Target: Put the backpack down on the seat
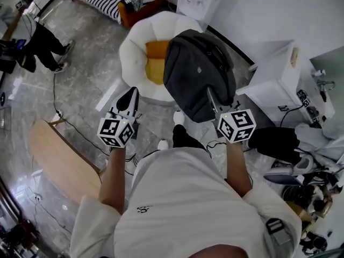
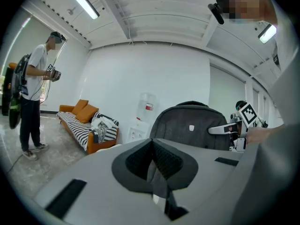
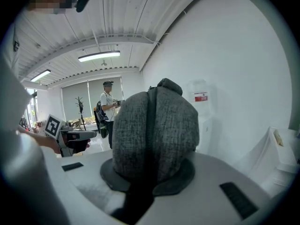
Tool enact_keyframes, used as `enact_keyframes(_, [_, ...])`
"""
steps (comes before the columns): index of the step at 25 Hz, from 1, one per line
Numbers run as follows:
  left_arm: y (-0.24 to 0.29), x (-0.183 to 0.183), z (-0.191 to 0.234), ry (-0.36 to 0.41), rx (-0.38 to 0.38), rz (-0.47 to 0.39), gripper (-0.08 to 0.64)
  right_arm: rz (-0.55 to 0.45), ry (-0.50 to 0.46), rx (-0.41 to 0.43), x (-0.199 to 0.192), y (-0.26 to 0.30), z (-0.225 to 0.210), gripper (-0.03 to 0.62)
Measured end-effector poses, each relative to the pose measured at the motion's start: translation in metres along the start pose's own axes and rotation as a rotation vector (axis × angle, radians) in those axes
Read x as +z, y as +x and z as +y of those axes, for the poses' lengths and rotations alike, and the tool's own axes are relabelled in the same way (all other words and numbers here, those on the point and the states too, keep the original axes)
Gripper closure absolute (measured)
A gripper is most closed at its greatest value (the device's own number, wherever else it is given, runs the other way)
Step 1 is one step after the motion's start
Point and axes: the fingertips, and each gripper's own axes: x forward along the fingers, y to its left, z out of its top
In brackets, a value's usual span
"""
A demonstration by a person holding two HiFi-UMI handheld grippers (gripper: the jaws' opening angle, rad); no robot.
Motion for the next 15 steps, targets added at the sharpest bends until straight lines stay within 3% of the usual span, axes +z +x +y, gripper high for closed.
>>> enact_keyframes(15, [0.109,0.037,0.033,-0.021,0.113,-0.011,0.544,0.019,-0.031,0.133,0.047,0.113,-0.076,0.522])
